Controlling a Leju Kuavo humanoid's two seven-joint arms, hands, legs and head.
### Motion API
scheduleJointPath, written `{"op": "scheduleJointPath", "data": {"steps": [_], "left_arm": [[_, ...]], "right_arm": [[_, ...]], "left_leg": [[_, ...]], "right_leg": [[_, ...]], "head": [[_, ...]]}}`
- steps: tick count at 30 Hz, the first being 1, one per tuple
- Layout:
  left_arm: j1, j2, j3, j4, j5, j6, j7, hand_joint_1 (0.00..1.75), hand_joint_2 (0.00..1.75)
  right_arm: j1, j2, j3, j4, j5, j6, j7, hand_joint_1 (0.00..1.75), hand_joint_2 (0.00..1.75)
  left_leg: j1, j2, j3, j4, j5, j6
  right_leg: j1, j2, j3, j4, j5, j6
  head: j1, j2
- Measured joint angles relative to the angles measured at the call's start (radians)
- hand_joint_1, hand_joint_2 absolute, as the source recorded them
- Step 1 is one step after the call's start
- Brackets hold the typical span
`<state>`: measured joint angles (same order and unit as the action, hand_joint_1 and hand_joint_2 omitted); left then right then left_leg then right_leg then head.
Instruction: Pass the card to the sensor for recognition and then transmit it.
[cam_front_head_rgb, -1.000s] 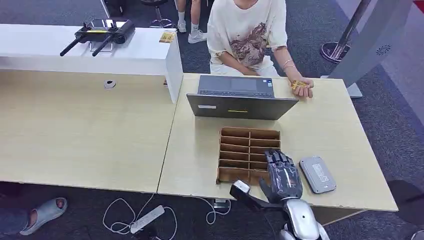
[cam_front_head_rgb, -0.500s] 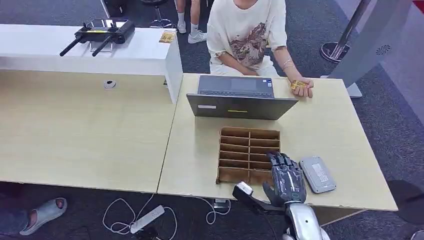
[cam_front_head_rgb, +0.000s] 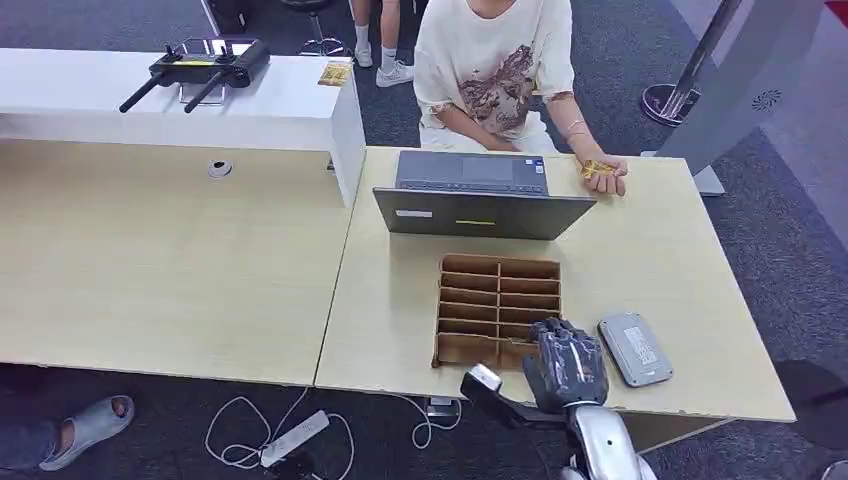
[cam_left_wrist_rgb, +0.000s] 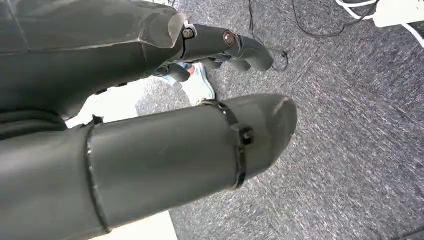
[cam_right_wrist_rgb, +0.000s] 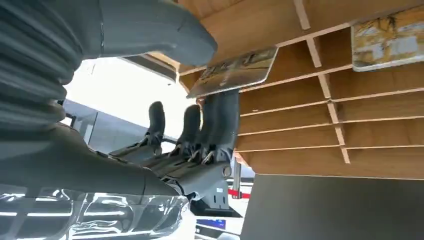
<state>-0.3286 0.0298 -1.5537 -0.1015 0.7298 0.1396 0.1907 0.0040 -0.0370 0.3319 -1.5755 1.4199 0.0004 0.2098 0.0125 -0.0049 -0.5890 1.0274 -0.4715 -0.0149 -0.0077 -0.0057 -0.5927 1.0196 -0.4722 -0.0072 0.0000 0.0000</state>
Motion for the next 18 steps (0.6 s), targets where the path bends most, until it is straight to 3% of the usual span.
{"op": "scheduleJointPath", "data": {"steps": [3,7,18], "left_arm": [[0.0,0.0,0.0,0.0,-0.003,0.001,0.0,0.0,0.0],[0.0,-0.002,0.0,0.0,-0.006,0.002,0.0,0.0,0.0],[-0.001,-0.003,0.0,0.0,-0.01,0.0,0.0,0.0,0.0]], "right_arm": [[-0.002,0.003,0.0,0.002,0.001,0.0,0.0,1.15,1.75],[-0.003,0.003,0.0,0.002,0.005,0.0,-0.001,1.26,1.75],[-0.01,0.009,-0.001,0.01,0.014,0.0,-0.005,1.27,1.75]], "left_leg": [[0.0,0.0,0.0,0.0,0.0,0.0],[0.0,0.0,0.0,0.0,0.0,0.0],[0.0,0.0,0.0,0.0,0.0,0.0]], "right_leg": [[0.0,0.0,0.0,0.0,0.0,0.0],[0.0,0.0,0.0,0.0,0.0,0.0],[0.0,0.0,0.0,0.0,0.0,0.0]], "head": [[0.0,0.0],[0.0,0.0],[0.0,0.0]]}}
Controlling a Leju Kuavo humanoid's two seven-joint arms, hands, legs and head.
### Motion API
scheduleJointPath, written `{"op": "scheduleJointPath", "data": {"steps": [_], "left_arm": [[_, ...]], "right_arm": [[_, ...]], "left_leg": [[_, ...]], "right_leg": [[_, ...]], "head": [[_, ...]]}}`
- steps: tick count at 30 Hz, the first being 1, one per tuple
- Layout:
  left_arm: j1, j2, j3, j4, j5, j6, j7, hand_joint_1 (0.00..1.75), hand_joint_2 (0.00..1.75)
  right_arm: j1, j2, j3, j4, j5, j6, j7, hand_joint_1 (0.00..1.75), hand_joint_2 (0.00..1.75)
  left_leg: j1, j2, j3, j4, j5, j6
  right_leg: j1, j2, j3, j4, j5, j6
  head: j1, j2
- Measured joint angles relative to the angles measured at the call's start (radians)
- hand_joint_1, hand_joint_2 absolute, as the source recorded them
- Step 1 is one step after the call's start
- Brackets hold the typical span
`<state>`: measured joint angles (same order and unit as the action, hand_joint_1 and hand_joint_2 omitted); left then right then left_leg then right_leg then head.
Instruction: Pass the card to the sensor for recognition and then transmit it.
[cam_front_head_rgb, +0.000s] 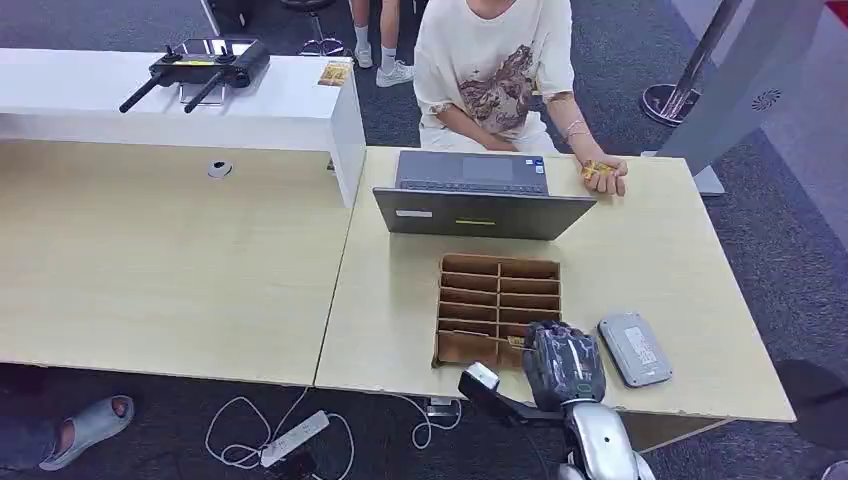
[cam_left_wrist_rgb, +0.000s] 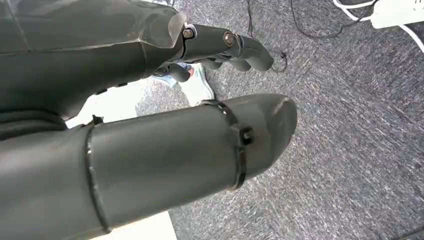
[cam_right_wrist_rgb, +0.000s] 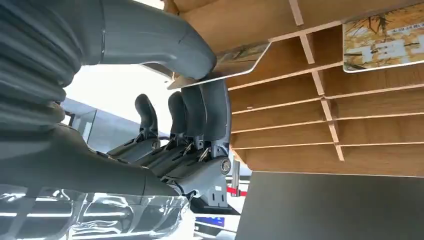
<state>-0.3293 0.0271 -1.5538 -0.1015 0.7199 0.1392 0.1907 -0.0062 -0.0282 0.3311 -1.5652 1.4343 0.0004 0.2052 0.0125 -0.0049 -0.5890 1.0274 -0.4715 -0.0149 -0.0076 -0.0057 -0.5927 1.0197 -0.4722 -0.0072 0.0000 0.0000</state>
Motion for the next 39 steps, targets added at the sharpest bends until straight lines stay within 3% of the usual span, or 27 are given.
{"op": "scheduleJointPath", "data": {"steps": [5,9,10,11,21,39], "left_arm": [[0.0,0.0,0.0,0.0,-0.003,0.0,0.0,0.0,0.0],[-0.001,0.0,0.0,0.0,-0.005,0.0,0.0,0.0,0.0],[-0.001,0.0,0.0,0.0,-0.007,0.0,0.0,0.0,0.0],[-0.001,0.0,0.0,0.0,-0.007,0.0,0.0,0.0,0.0],[-0.003,-0.001,0.0,0.0,-0.018,0.0,-0.002,0.0,0.0],[-0.006,-0.001,0.0,0.0,-0.018,0.0,-0.004,0.0,0.0]], "right_arm": [[-0.001,0.0,0.0,0.0,0.001,0.0,-0.001,1.47,1.75],[0.0,0.001,-0.001,0.0,0.003,-0.003,-0.003,1.47,1.75],[0.0,0.002,-0.001,0.0,0.003,-0.003,-0.004,1.55,1.75],[-0.001,0.003,-0.002,0.0,0.003,-0.004,-0.005,1.75,1.75],[0.004,0.014,-0.018,-0.012,0.018,-0.079,-0.042,1.75,1.75],[0.006,0.036,-0.038,-0.025,0.012,-0.118,-0.074,1.75,1.75]], "left_leg": [[0.0,0.0,0.0,0.0,0.0,0.0],[0.0,0.0,0.0,0.0,0.0,0.0],[0.0,0.0,0.0,0.0,0.0,0.0],[0.0,0.0,0.0,0.0,0.0,0.0],[0.0,0.0,0.0,0.0,0.0,0.0],[0.0,0.0,0.0,0.0,0.0,0.0]], "right_leg": [[0.0,0.0,0.0,0.0,0.0,0.0],[0.0,0.0,0.0,0.0,0.0,0.0],[0.0,0.0,0.0,0.0,0.0,0.0],[0.0,0.0,0.0,0.0,0.0,0.0],[0.0,0.0,0.0,0.0,0.0,0.0],[0.0,0.0,0.0,0.0,0.0,0.0]], "head": [[0.0,0.0],[0.0,0.0],[0.0,0.0],[0.0,0.0],[0.0,0.0],[0.0,0.0]]}}
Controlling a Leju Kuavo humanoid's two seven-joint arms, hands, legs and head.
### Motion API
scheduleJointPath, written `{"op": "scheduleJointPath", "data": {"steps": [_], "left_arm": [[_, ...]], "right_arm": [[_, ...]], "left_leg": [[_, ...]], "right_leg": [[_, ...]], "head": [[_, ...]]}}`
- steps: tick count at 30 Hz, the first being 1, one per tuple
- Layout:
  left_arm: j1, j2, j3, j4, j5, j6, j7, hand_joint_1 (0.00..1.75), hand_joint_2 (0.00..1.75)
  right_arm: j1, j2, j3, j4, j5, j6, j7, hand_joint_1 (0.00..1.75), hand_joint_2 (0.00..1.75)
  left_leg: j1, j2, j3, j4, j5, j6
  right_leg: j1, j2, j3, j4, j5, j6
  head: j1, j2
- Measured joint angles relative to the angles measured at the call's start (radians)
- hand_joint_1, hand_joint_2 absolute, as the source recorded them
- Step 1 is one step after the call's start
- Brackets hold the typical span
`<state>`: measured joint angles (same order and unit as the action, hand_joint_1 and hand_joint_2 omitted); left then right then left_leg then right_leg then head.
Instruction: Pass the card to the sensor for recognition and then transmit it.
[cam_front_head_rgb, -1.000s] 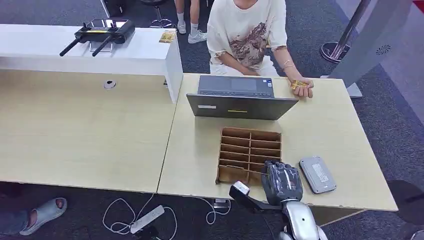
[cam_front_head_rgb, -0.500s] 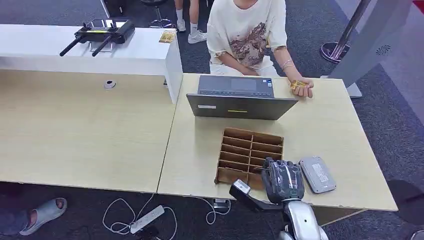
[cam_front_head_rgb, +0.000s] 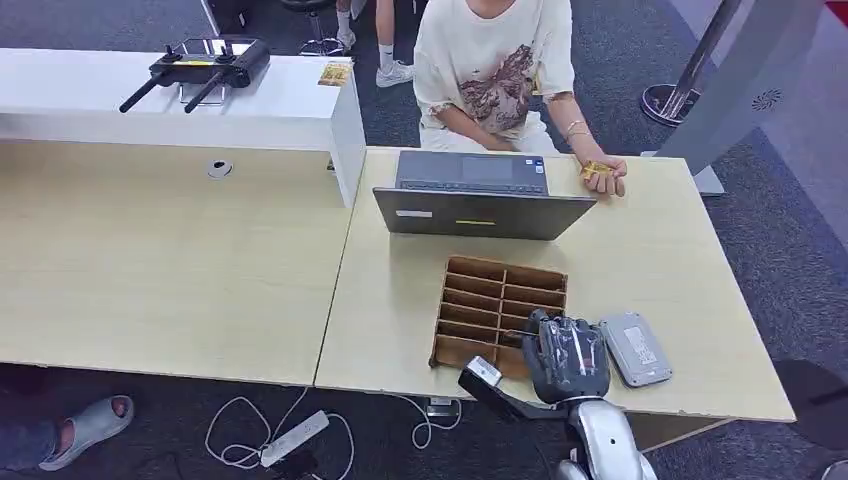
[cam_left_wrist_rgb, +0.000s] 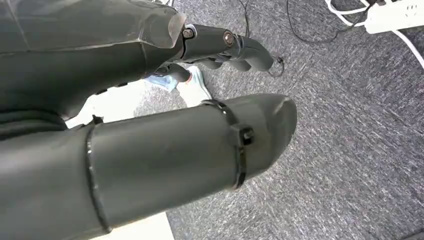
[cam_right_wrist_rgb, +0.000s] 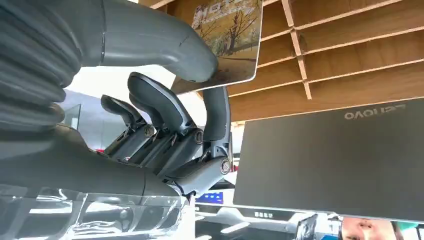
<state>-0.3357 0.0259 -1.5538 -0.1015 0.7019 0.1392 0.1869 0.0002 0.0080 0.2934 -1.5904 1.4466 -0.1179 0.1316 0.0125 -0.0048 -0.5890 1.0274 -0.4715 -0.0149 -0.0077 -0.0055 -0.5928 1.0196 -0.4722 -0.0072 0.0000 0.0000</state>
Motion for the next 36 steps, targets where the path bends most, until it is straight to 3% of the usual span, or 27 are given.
{"op": "scheduleJointPath", "data": {"steps": [13,21,36], "left_arm": [[0.0,0.0,0.0,0.0,0.001,0.0,-0.002,0.0,0.0],[0.0,0.001,0.0,0.0,0.006,0.002,-0.005,0.0,0.0],[0.0,0.005,0.0,0.0,0.014,0.0,-0.007,0.0,0.0]], "right_arm": [[0.001,0.007,-0.011,-0.011,-0.02,-0.006,-0.015,1.75,1.75],[0.003,0.011,-0.031,-0.037,-0.145,-0.001,-0.076,1.75,1.75],[0.004,0.011,-0.053,-0.053,-0.215,0.009,-0.111,1.75,1.75]], "left_leg": [[0.0,0.0,0.0,0.0,0.0,0.0],[0.0,0.0,0.0,0.0,0.0,0.0],[0.0,0.0,0.0,0.0,0.0,0.0]], "right_leg": [[0.0,0.0,0.0,0.0,0.0,0.0],[0.0,0.0,0.0,0.0,0.0,0.0],[0.0,0.0,0.0,0.0,0.0,0.0]], "head": [[0.0,0.0],[0.0,0.0],[0.0,0.0]]}}
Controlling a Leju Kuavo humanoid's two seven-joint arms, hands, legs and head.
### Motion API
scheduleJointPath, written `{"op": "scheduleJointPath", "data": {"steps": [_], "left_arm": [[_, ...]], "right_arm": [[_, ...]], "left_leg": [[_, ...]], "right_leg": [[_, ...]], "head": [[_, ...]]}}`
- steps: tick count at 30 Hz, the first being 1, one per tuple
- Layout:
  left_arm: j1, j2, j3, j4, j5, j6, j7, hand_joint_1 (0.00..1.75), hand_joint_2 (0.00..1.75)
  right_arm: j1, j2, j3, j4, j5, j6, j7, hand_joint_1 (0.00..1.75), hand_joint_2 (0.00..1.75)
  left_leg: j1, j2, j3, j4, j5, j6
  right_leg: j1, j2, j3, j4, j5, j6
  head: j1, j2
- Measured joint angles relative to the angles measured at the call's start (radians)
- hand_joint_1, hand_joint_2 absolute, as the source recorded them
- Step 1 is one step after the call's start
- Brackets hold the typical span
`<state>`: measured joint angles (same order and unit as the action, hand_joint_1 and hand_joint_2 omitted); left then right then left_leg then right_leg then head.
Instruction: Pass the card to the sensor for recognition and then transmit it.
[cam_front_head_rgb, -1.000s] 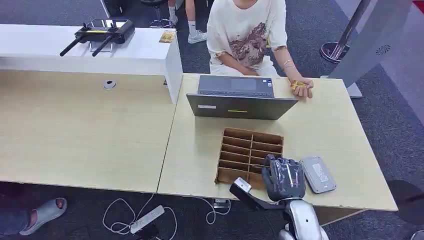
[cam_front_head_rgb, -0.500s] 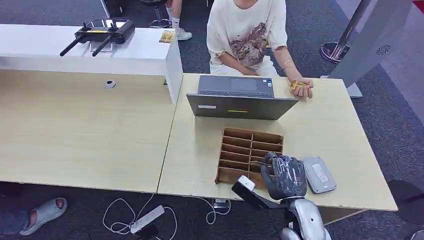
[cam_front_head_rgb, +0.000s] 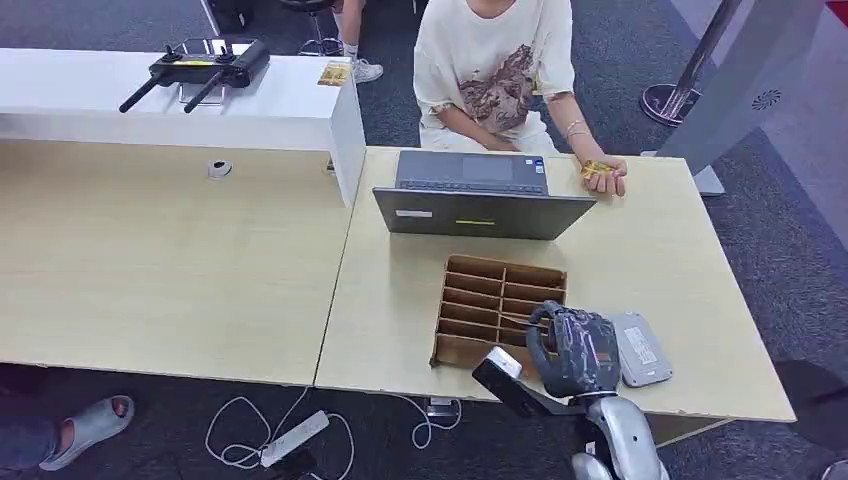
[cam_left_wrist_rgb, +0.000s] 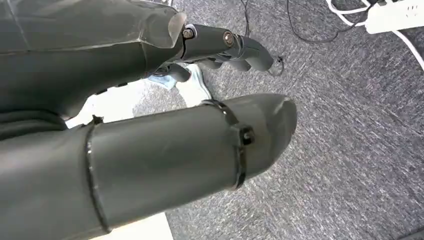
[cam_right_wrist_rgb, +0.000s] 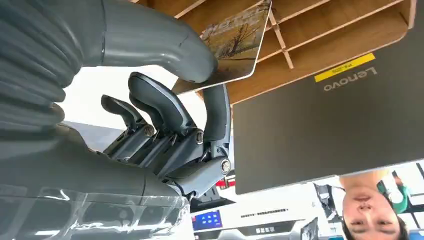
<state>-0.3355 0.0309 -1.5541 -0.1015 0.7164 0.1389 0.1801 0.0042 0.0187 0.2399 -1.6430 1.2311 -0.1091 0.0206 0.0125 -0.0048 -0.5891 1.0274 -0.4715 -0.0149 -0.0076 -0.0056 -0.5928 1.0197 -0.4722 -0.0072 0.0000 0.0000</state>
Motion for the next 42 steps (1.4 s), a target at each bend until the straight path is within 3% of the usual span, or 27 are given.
{"op": "scheduleJointPath", "data": {"steps": [42], "left_arm": [[-0.002,-0.005,0.0,0.0,-0.058,-0.002,-0.005,0.0,0.0]], "right_arm": [[-0.06,-0.003,0.034,-0.069,-0.049,-0.057,-0.089,1.75,1.75]], "left_leg": [[0.0,0.0,0.0,0.0,0.0,0.0]], "right_leg": [[0.0,0.0,0.0,0.0,0.0,0.0]], "head": [[0.0,0.0]]}}
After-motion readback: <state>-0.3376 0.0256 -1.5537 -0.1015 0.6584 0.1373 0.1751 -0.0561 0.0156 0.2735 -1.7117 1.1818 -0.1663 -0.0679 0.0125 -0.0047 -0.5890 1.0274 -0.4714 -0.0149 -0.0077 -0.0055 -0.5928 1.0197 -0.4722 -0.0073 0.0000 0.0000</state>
